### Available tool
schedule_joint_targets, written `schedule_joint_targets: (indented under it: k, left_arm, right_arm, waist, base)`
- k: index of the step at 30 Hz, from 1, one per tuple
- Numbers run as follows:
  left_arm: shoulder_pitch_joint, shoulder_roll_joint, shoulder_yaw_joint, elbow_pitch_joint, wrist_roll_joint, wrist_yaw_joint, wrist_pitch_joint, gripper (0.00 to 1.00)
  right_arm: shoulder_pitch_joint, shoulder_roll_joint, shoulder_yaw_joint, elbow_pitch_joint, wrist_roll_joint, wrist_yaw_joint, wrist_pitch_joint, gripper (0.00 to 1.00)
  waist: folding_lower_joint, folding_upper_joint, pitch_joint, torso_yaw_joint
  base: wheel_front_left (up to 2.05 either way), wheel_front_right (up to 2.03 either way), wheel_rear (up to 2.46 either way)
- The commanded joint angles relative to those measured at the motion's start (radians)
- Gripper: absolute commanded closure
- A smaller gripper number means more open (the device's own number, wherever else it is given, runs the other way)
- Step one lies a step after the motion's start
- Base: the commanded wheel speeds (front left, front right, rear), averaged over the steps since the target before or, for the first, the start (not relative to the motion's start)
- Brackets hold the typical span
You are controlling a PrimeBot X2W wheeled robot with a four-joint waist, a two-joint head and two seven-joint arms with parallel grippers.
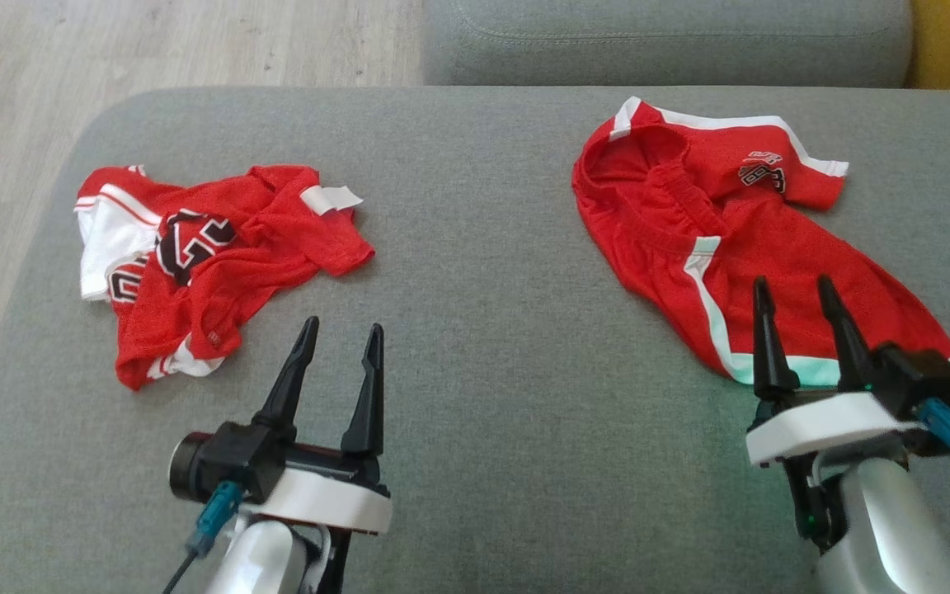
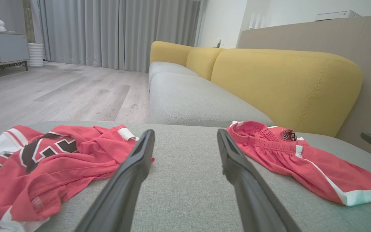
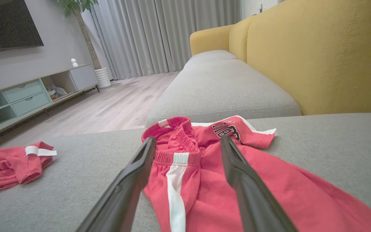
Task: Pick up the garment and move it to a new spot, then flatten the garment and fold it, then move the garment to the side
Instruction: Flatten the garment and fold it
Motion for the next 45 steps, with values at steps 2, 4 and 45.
schedule_joint_targets:
  k: [2,4,45]
  left_arm:
    - [-0.023,0.003,0.026,-0.035,0.008,0.001,-0.009,0.0]
    - [-0.025,0.003,0.025,-0.036,0.007,0.001,-0.009,0.0]
    - [-0.104,0.002,-0.021,-0.022,-0.033,0.006,-0.009,0.0]
  right_arm:
    - [-0.033,-0.005,0.027,-0.056,0.005,-0.001,-0.011,0.0]
    - [-0.028,-0.005,0.025,-0.073,-0.001,-0.001,-0.002,0.0]
    - [-0.346,-0.005,0.1,0.391,0.009,-0.001,0.05,1.0]
  waist:
    - [0.0001,0.0,0.005,0.006]
    - [0.0001,0.0,0.013,0.014]
    - [0.0001,0.0,0.127,0.101]
  base:
    - [0.0,0.0,0.0]
    - [0.0,0.0,0.0]
    - [0.0,0.0,0.0]
